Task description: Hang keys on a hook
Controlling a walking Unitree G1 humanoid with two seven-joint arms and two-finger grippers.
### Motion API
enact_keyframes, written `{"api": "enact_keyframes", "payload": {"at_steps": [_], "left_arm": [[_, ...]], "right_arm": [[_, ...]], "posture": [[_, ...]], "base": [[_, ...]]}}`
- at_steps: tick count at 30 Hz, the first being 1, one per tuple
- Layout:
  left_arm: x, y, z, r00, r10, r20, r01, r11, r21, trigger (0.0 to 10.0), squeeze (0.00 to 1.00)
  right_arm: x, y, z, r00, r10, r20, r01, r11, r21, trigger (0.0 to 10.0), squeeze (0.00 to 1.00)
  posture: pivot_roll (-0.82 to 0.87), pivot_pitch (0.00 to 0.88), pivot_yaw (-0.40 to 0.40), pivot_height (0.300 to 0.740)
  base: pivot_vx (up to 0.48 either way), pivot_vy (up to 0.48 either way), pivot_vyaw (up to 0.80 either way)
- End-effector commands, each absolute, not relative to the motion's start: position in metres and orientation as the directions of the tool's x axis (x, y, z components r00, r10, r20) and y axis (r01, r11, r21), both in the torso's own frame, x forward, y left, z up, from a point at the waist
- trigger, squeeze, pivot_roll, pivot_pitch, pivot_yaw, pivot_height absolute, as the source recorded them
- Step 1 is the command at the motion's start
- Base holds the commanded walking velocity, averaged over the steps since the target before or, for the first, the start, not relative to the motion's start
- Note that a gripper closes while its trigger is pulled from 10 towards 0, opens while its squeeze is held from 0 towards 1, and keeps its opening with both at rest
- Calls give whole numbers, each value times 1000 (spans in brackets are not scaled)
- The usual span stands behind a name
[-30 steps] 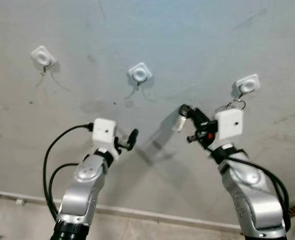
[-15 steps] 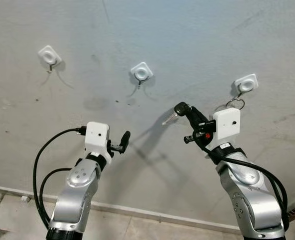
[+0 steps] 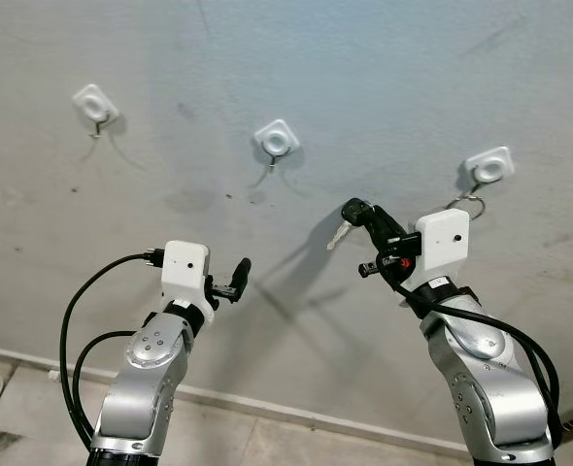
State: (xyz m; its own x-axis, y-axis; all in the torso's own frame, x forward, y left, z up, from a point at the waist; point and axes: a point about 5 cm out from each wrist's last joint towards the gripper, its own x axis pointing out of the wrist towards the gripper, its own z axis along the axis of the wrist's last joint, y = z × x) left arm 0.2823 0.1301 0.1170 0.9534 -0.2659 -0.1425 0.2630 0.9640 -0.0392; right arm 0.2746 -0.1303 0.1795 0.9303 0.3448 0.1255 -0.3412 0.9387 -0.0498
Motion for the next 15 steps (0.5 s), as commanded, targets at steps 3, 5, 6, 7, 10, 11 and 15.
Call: {"api": "enact_keyframes", "payload": {"at_steps": [3,5,6,7,10,11,15], "left_arm": [[282,132,120,953,-269,-138,267,963,-33,10000,0],[282,132,120,952,-272,-139,270,962,-33,10000,0],[282,132,120,952,-271,-139,269,962,-34,10000,0],[282,132,121,952,-272,-139,270,962,-32,10000,0],[282,132,121,952,-275,-135,275,961,-18,10000,0],[283,132,121,951,-279,-132,279,960,-17,10000,0],[283,131,122,950,-282,-130,283,959,-17,10000,0]], "right_arm": [[275,-130,181,930,340,139,-338,940,-43,10000,0],[275,-130,181,930,340,139,-337,940,-43,10000,0],[275,-130,181,930,340,139,-337,941,-43,10000,0],[275,-130,181,930,339,139,-337,941,-43,10000,0],[276,-130,181,930,339,139,-336,941,-44,10000,0],[276,-130,181,930,339,140,-336,941,-45,10000,0],[277,-130,183,930,337,145,-333,942,-48,10000,0]], "posture": [[115,23,-65,740],[115,23,-65,740],[115,23,-65,740],[115,23,-65,740],[118,15,-65,740],[118,15,-64,740],[118,15,-64,740]], "base": [[0,458,0],[0,458,0],[0,458,0],[0,461,0],[0,310,0],[0,0,0],[0,0,0]]}}
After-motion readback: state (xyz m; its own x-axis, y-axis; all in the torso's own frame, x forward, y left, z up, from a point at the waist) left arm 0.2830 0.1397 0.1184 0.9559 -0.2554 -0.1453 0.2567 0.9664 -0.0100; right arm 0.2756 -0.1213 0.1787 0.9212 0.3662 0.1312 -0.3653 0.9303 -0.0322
